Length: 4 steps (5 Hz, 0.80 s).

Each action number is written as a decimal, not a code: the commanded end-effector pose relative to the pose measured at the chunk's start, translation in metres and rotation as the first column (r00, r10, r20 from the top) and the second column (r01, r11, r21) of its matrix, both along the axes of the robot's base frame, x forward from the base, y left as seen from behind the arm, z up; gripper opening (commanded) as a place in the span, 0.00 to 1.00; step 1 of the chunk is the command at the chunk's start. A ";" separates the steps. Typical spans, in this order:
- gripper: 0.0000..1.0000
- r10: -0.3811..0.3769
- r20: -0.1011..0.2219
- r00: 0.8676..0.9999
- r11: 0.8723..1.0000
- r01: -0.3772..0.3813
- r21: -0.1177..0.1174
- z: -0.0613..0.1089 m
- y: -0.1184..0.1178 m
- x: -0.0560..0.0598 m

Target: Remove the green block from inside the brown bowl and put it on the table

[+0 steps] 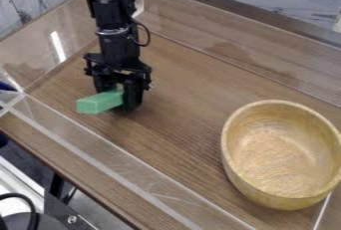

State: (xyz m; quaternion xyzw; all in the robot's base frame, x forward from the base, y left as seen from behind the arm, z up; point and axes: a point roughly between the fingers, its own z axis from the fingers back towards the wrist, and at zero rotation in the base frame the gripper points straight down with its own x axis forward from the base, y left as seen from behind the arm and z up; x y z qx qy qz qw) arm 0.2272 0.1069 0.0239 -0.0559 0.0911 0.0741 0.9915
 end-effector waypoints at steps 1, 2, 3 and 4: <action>0.00 0.011 0.051 0.999 0.999 -0.013 0.031 0.010 0.011 0.011; 0.00 0.015 0.049 0.999 0.999 -0.017 0.034 0.007 0.013 0.012; 0.00 0.020 0.046 0.999 0.999 -0.021 0.038 0.004 0.015 0.014; 0.00 0.024 0.043 0.999 0.999 -0.026 0.041 0.001 0.017 0.015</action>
